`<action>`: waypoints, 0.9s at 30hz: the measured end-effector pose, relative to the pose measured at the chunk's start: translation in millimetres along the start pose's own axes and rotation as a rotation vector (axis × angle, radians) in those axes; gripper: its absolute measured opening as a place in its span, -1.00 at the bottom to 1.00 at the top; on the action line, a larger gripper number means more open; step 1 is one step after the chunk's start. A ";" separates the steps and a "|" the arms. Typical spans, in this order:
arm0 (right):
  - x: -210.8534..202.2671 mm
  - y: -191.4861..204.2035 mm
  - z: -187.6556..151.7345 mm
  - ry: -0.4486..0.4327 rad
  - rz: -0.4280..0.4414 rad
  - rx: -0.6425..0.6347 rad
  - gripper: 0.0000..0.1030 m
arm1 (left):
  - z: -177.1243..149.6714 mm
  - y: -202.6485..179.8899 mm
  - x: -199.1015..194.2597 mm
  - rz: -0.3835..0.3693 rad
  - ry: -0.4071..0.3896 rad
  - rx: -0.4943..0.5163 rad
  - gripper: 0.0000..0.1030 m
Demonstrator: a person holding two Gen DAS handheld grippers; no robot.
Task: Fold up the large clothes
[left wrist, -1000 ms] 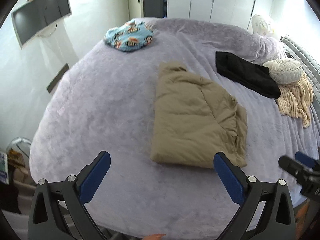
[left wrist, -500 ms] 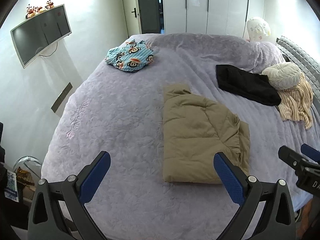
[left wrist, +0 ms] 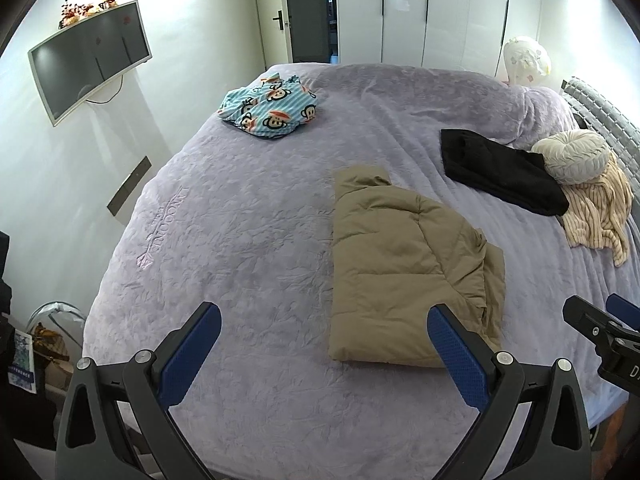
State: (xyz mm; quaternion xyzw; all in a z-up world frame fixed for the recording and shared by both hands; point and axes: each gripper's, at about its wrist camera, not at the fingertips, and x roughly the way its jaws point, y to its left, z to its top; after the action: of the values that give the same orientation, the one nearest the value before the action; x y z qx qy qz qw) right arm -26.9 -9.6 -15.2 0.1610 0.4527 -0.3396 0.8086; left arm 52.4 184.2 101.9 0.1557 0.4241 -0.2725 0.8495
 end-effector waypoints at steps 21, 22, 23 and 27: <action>-3.5 -1.4 -4.5 0.006 -0.001 0.012 1.00 | -0.5 -1.0 0.4 0.003 0.001 0.001 1.00; -3.8 -1.5 -4.9 0.006 -0.002 0.011 1.00 | -0.4 -1.0 0.5 0.003 0.001 0.000 1.00; -3.6 -1.4 -4.4 0.007 -0.002 0.012 1.00 | -0.7 -0.9 0.6 0.004 0.001 -0.001 1.00; -4.0 -1.6 -4.4 0.006 -0.003 0.012 1.00 | 0.7 -0.4 1.3 0.002 0.001 0.004 1.00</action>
State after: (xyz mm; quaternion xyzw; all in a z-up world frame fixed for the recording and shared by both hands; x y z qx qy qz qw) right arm -32.2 -6.7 -14.1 0.1664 0.4534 -0.3432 0.8055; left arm 53.3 183.0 101.2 0.1577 0.4240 -0.2724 0.8492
